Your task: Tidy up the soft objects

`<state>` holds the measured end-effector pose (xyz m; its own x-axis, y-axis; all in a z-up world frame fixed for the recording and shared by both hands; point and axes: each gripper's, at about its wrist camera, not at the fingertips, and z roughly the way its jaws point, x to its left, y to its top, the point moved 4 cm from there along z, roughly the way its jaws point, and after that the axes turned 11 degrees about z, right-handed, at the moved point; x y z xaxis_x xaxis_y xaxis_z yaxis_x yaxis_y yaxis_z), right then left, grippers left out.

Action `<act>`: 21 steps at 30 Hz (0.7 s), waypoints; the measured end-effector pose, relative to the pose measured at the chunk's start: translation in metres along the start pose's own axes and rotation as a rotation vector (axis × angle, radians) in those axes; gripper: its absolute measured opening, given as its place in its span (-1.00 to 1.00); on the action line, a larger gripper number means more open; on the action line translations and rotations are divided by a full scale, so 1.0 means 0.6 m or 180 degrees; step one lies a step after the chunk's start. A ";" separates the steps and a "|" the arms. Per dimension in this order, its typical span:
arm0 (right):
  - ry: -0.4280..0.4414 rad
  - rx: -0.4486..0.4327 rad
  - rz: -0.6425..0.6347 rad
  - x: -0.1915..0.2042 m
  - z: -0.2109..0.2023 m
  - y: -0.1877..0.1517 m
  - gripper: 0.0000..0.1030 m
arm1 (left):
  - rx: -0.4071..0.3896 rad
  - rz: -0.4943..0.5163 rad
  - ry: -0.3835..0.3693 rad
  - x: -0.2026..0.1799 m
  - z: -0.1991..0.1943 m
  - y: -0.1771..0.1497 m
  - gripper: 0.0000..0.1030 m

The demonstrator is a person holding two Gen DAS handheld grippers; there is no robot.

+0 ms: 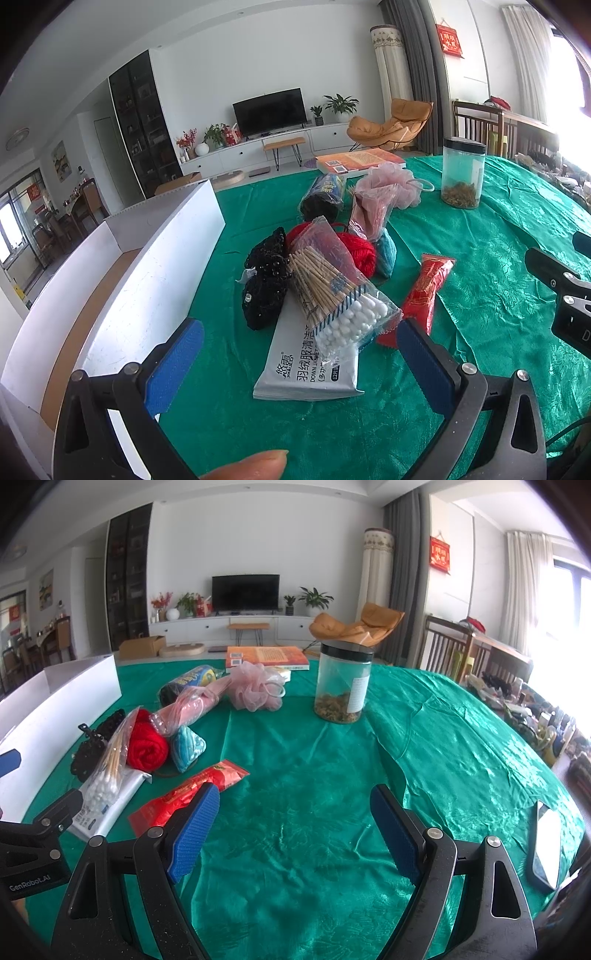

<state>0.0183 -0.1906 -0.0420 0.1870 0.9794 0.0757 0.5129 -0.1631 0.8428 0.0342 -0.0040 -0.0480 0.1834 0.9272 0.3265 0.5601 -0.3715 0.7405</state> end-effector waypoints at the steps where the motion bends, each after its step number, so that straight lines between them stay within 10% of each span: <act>1: 0.0000 0.0000 0.0000 0.000 -0.001 0.000 0.67 | -0.0001 -0.0001 0.0001 0.000 0.000 0.000 1.00; 21: 0.0005 0.0000 0.0007 -0.001 0.000 0.000 0.67 | 0.0062 0.0012 -0.0016 -0.001 0.007 -0.008 1.00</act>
<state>0.0181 -0.1912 -0.0418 0.1868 0.9793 0.0785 0.5125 -0.1653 0.8426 0.0349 -0.0027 -0.0542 0.1894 0.9261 0.3262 0.5749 -0.3739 0.7278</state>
